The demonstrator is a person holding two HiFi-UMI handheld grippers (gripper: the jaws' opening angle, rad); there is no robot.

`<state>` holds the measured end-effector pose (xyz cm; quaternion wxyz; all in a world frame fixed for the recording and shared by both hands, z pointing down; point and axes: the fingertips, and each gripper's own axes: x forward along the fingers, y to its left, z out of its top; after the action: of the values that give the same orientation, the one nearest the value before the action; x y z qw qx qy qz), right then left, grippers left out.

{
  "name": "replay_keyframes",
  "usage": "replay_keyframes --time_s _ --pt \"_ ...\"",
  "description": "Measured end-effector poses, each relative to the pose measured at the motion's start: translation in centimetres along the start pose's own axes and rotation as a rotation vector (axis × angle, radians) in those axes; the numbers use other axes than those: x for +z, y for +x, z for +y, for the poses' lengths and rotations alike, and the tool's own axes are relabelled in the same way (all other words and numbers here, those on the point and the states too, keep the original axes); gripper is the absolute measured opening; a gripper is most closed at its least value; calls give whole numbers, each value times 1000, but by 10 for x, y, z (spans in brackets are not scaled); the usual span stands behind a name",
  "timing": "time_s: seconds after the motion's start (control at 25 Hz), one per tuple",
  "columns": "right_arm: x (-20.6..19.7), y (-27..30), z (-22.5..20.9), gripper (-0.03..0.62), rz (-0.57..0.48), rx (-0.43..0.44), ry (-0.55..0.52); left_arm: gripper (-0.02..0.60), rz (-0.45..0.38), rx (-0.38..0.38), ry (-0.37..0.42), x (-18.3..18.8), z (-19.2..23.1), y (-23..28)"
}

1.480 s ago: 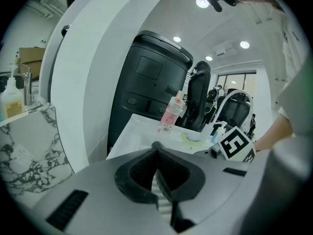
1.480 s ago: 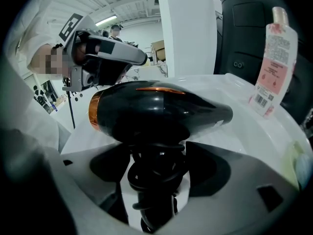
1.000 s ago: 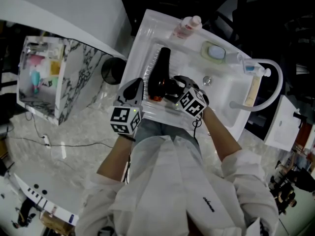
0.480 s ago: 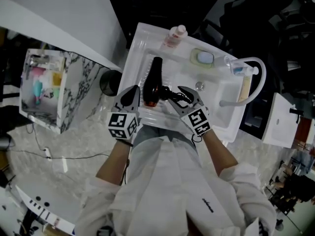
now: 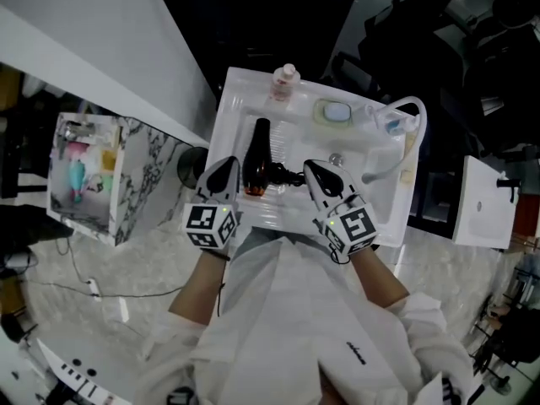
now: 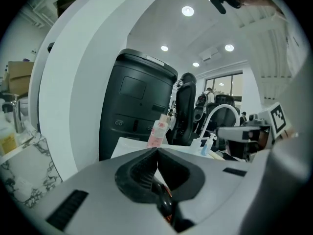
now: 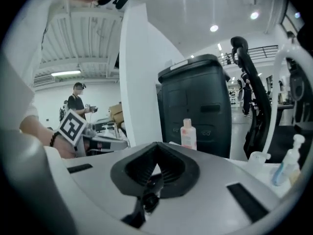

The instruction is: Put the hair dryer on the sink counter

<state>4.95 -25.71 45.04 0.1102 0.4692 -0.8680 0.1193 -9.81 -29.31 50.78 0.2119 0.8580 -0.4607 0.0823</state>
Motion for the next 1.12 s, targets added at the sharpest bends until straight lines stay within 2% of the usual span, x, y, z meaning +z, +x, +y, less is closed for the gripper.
replay_keyframes --time_s 0.24,0.52,0.76,1.12 --pt "62 -33 4 17 -141 -18 -22 27 -85 11 12 44 -8 -26" --pt "102 -62 -2 17 -249 -65 -34 27 -191 27 62 94 -14 -53" --pt "106 -77 -18 17 -260 -126 -30 26 -229 39 76 107 -20 -58" --pt "104 -84 -20 17 -244 -135 -43 27 -232 50 77 106 -22 -61"
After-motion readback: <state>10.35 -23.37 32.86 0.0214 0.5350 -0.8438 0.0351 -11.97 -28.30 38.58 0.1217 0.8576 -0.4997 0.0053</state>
